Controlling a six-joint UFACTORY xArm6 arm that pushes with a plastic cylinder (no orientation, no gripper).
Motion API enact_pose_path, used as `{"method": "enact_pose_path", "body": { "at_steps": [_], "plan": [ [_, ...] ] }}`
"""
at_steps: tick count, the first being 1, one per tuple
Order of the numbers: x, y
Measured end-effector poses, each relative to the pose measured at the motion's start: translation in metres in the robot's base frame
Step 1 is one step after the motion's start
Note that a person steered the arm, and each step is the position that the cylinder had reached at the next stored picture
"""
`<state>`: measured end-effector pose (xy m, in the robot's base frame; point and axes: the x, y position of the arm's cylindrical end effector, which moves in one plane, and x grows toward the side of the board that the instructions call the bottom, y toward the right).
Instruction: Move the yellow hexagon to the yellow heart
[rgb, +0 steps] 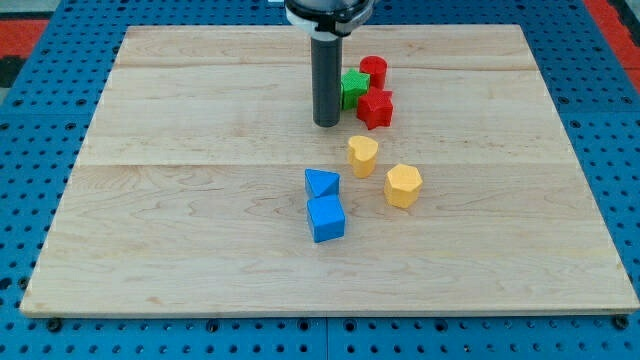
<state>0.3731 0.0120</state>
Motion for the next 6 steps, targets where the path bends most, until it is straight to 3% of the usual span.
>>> {"method": "enact_pose_path", "body": {
  "at_steps": [1,2,4,5,6],
  "plan": [
    [0.042,0.05],
    [0.063,0.049],
    [0.068,0.042],
    [0.054,0.102],
    [0.084,0.117]
  ]
}}
